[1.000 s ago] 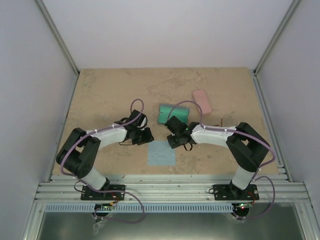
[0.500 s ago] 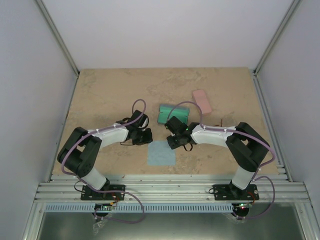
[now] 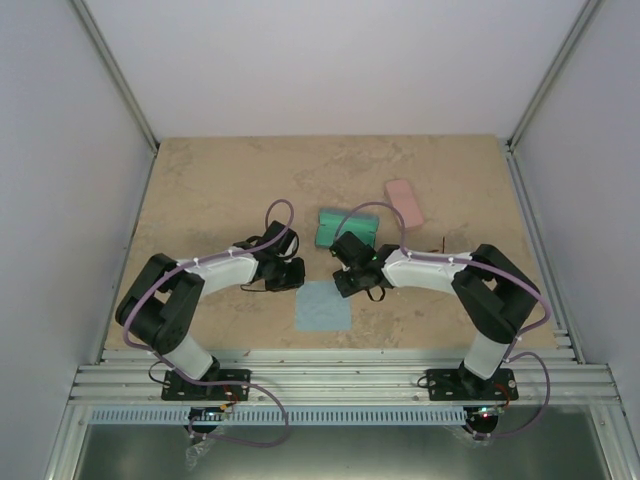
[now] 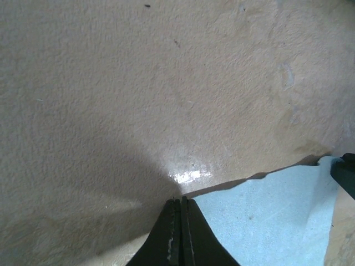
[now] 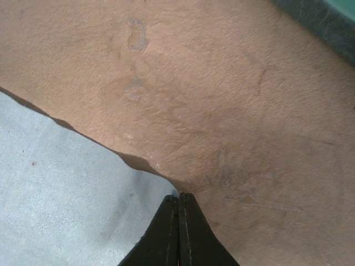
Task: Organize the sunglasses
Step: Fold the glasses cleaning cloth at the center of the board.
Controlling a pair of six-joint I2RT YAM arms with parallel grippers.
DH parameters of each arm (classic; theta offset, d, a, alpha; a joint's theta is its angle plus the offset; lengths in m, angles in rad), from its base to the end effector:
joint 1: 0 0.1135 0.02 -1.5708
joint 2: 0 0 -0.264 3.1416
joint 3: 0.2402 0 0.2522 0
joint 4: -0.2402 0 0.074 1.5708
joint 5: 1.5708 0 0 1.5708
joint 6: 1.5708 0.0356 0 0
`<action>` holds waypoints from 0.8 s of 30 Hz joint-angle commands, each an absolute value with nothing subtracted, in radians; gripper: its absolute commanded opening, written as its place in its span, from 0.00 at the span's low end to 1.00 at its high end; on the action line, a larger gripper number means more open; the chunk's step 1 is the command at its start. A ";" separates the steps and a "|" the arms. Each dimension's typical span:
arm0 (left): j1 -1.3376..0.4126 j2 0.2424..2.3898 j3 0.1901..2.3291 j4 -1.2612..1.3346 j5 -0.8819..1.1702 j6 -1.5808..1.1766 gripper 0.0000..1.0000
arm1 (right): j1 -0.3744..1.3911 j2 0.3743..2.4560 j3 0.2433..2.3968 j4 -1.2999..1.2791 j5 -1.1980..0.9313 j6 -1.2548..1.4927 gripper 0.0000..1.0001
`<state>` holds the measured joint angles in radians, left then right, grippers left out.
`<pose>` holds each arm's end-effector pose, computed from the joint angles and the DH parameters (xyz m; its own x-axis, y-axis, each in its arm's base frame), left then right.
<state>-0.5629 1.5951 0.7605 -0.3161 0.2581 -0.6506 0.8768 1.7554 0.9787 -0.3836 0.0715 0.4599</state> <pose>0.2316 -0.1569 0.1372 -0.9803 -0.0739 -0.1834 0.0130 0.9016 -0.4325 0.2123 0.2512 0.1437 -0.8578 -0.3387 -0.3867 -0.4104 0.9042 0.1184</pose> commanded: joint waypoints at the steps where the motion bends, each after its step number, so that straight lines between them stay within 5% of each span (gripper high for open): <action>1: -0.571 1.573 0.775 -0.337 0.209 -0.667 0.00 | 0.857 1.727 0.985 -0.352 0.084 0.457 0.00; 24: -0.570 1.446 0.680 -0.307 0.357 -0.642 0.00 | 0.834 1.604 0.883 -0.338 -0.101 0.436 0.00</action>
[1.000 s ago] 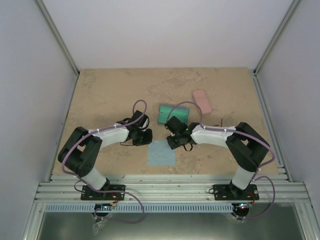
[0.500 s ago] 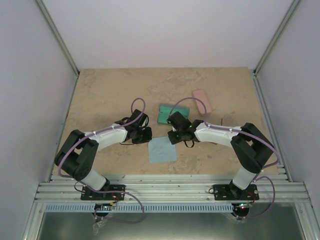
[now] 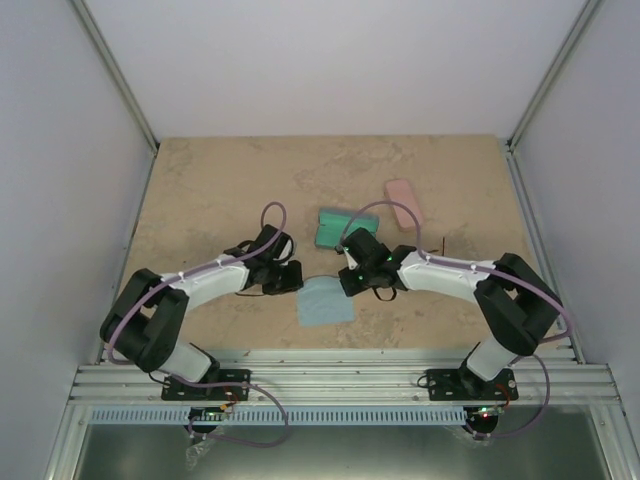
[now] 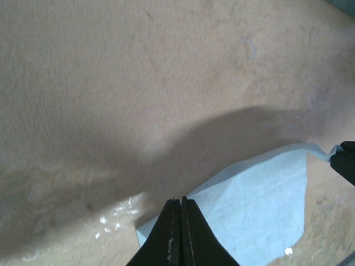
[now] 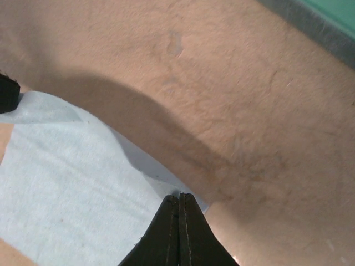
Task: Organize the sunglasses
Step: Fold the glasses cleaning cloth at the center of the board.
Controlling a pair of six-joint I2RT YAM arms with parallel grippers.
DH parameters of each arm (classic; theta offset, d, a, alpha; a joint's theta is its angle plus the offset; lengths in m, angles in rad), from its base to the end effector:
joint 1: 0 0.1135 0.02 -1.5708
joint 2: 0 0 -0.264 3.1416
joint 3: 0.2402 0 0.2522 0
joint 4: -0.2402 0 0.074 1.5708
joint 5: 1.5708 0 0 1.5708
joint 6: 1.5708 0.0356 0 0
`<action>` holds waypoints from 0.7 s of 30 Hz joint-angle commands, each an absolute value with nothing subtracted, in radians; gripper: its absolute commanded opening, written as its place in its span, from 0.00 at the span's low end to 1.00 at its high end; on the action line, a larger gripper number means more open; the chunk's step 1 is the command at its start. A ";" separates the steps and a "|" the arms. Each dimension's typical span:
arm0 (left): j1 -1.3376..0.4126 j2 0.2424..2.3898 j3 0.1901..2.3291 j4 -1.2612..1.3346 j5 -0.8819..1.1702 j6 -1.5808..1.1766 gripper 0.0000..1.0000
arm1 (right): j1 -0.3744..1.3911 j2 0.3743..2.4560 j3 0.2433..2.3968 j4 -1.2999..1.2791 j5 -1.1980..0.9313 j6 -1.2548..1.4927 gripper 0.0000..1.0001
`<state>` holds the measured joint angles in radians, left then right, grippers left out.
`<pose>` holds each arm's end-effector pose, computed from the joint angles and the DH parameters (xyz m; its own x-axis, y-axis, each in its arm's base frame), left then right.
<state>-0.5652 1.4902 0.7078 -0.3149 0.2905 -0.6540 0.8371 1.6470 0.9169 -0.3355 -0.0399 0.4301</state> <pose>0.2175 -0.1500 0.1503 -0.9758 -0.0714 -0.2068 0.0376 0.8766 -0.4797 0.2103 0.2354 0.1622 -0.8474 -0.3177 -0.4254 -0.4419 0.8661 0.2335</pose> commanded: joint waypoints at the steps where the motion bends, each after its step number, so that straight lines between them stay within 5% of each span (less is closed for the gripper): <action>1: -0.570 1.438 0.673 -0.306 0.366 -0.643 0.00 | 0.834 1.596 0.876 -0.342 -0.109 0.439 0.00; 21: -0.571 1.297 0.551 -0.300 0.438 -0.705 0.00 | 0.834 1.516 0.830 -0.389 -0.128 0.455 0.01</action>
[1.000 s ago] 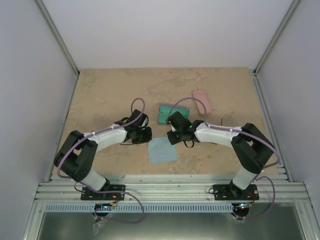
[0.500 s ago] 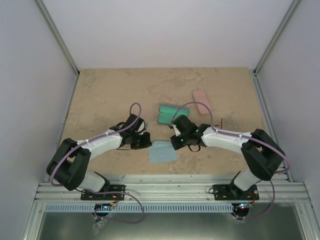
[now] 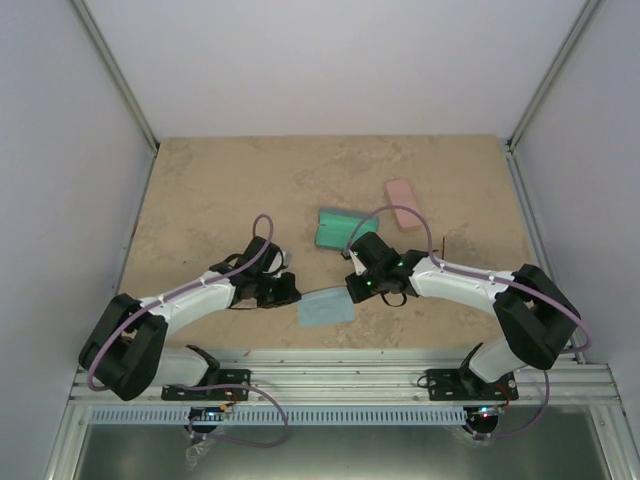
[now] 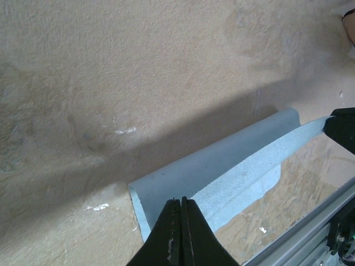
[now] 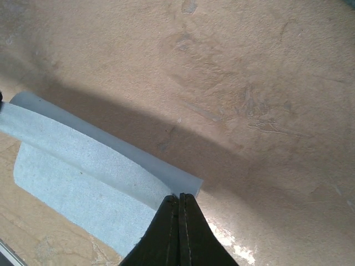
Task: Organize the sunglasses
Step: Fold the glasses cleaning cloth at the center of the board.
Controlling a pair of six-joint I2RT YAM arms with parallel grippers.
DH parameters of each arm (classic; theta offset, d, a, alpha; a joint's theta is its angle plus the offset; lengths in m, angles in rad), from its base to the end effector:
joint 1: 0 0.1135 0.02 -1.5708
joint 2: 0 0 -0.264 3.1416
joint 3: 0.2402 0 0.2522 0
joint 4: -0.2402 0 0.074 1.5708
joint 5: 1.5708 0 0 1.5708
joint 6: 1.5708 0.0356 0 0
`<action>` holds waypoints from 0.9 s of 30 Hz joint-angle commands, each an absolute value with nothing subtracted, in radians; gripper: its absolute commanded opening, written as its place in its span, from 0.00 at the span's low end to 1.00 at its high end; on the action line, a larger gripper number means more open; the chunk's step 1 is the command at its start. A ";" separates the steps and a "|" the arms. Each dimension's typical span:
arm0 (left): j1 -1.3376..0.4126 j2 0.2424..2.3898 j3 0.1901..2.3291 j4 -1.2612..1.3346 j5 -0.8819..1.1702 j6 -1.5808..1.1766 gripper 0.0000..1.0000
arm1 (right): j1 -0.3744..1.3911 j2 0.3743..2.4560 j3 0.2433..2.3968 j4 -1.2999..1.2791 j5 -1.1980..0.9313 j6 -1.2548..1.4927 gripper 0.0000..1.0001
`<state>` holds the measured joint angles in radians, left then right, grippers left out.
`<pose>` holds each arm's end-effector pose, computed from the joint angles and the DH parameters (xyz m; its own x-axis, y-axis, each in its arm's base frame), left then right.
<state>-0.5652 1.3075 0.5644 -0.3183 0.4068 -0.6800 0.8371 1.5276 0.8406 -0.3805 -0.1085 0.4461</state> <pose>0.1819 -0.1320 0.1537 -0.9850 -0.0591 -0.1620 0.0456 0.8167 -0.5752 0.1905 0.2171 0.1725 -0.8628 -0.3164 -0.3942 -0.4445 0.8463 0.2937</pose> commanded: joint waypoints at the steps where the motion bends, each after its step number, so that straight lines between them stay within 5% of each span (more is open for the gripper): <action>1: -0.571 1.298 0.548 -0.294 0.443 -0.708 0.00 | 0.834 1.516 0.830 -0.392 -0.131 0.455 0.01; 27: -0.578 1.323 0.470 -0.229 0.476 -0.752 0.00 | 0.844 1.568 0.808 -0.422 -0.207 0.419 0.00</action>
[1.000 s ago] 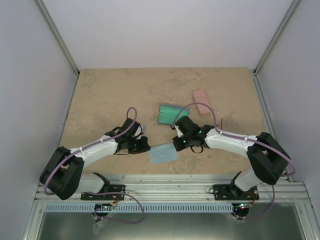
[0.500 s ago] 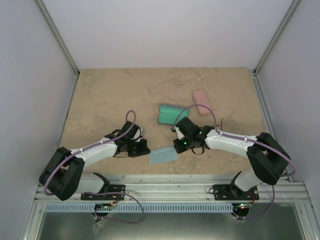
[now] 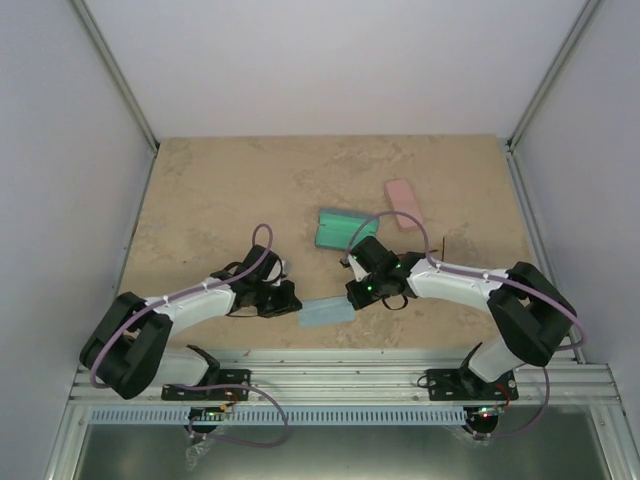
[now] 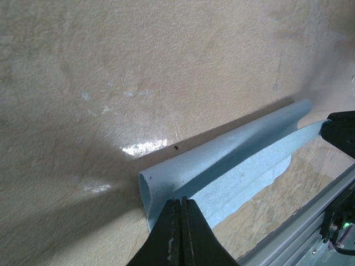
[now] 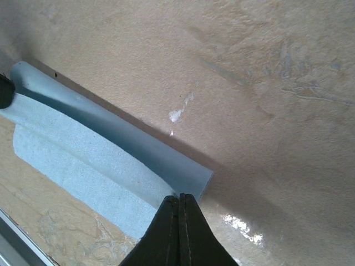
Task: Organize the sunglasses
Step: Fold the glasses cleaning cloth at the center of the board.
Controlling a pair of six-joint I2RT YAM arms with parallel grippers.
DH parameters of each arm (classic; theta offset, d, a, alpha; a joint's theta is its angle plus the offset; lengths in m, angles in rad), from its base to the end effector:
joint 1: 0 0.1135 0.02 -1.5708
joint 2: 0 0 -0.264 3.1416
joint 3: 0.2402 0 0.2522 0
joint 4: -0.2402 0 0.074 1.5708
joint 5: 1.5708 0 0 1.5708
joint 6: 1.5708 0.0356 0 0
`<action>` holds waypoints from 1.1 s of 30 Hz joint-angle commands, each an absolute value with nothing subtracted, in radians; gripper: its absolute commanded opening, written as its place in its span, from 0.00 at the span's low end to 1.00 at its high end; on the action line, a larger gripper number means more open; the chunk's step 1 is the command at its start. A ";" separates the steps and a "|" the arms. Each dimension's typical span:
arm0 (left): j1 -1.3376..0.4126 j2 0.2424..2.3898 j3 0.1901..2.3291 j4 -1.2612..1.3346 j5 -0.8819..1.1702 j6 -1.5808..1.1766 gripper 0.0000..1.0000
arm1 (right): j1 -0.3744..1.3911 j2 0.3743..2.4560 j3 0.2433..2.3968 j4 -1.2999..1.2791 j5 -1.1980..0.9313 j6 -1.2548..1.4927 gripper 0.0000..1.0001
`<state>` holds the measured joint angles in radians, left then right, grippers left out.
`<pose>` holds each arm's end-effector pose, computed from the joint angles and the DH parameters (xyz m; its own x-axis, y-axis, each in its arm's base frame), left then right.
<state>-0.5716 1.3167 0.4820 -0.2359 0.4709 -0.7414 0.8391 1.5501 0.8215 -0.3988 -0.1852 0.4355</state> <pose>0.1706 -0.1290 0.1350 -0.9934 -0.0765 -0.0849 -0.0078 0.7865 -0.6175 0.1849 0.2157 0.1607 -0.8780 -0.3571 -0.3188 -0.4563 0.8257 0.3318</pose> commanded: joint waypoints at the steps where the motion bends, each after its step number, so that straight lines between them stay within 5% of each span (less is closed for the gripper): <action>1: -0.579 1.320 0.472 -0.231 0.474 -0.748 0.00 | 0.844 1.568 0.808 -0.422 -0.207 0.419 0.00; 5: -0.579 1.324 0.469 -0.232 0.484 -0.751 0.01 | 0.846 1.582 0.812 -0.427 -0.220 0.408 0.01; 11: -0.578 1.264 0.476 -0.263 0.522 -0.760 0.35 | 0.848 1.536 0.802 -0.448 -0.318 0.376 0.29; 17: -0.578 1.170 0.483 -0.306 0.524 -0.766 0.46 | 0.847 1.451 0.788 -0.504 -0.349 0.371 0.39; 22: -0.579 1.172 0.491 -0.230 0.536 -0.803 0.37 | 0.848 1.434 0.809 -0.483 -0.296 0.391 0.38; 27: -0.578 1.270 0.510 -0.163 0.546 -0.813 0.16 | 0.875 1.544 0.864 -0.385 -0.330 0.428 0.20; 33: -0.584 1.366 0.513 -0.073 0.576 -0.843 0.10 | 0.894 1.678 0.917 -0.275 -0.357 0.493 0.15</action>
